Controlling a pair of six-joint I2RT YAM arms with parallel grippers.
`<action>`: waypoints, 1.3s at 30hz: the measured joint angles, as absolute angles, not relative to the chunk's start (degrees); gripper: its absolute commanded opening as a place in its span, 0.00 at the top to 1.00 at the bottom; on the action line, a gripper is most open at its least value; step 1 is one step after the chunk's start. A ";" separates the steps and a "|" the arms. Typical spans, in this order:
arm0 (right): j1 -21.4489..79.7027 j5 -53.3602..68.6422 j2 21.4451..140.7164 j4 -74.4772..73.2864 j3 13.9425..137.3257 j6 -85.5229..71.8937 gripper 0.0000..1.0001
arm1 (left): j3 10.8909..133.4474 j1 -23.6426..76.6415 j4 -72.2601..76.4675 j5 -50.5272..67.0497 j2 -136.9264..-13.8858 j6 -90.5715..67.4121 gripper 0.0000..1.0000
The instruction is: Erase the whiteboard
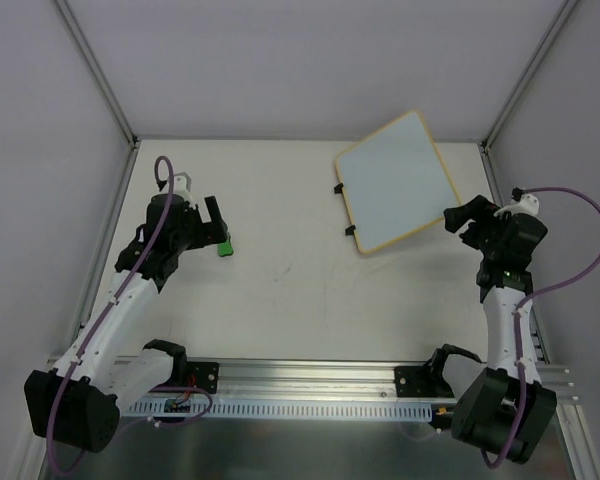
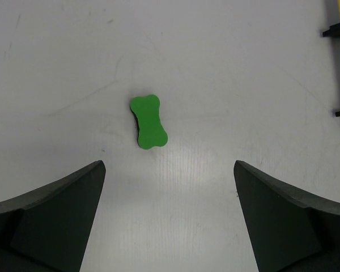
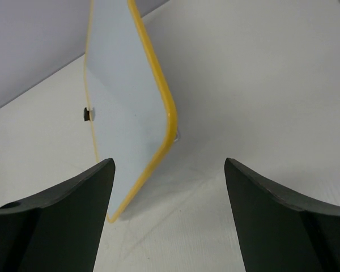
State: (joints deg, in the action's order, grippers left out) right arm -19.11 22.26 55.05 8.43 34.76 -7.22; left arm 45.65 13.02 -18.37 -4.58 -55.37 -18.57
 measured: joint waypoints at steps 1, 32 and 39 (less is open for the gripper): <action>-19.14 19.49 53.89 3.36 37.45 -6.48 0.15 | 47.46 13.02 -18.46 -4.75 -55.51 -18.00 0.01; -4.95 -6.79 36.86 -36.64 83.99 13.52 0.01 | 82.04 13.02 -20.45 -14.06 -38.61 0.16 0.01; -1.67 -9.13 34.46 -36.82 85.36 16.05 0.01 | 81.71 13.04 -21.02 -14.74 -35.05 2.17 0.01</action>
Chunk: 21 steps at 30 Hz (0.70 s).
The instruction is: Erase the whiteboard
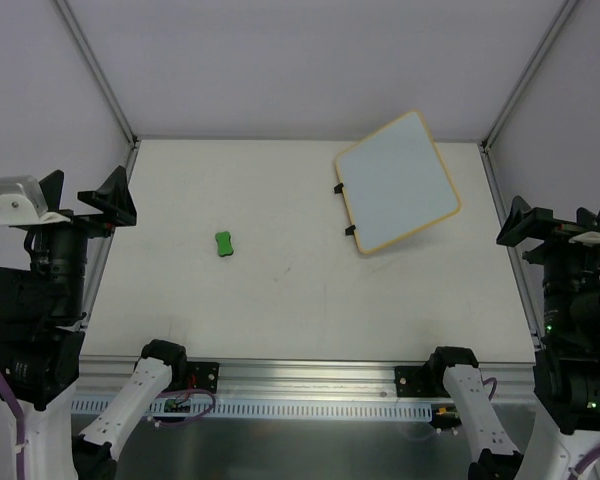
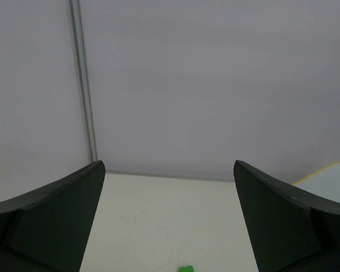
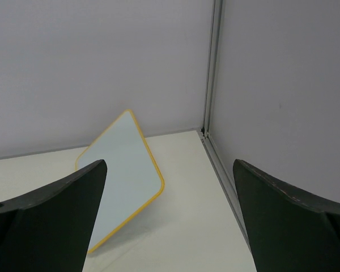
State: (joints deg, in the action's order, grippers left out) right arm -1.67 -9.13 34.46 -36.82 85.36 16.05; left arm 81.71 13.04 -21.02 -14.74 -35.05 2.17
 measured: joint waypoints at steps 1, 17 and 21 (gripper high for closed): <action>-1.23 -9.41 34.17 -36.71 85.84 16.47 0.01 | 81.71 13.04 -21.02 -15.07 -34.61 2.42 0.01; 2.15 -11.09 31.40 -36.21 87.88 19.84 0.01 | 83.33 13.04 -21.54 -15.59 -31.86 2.68 0.01; 2.37 -11.18 31.42 -36.18 87.88 20.05 0.01 | 83.33 13.04 -21.65 -15.59 -31.86 2.66 0.01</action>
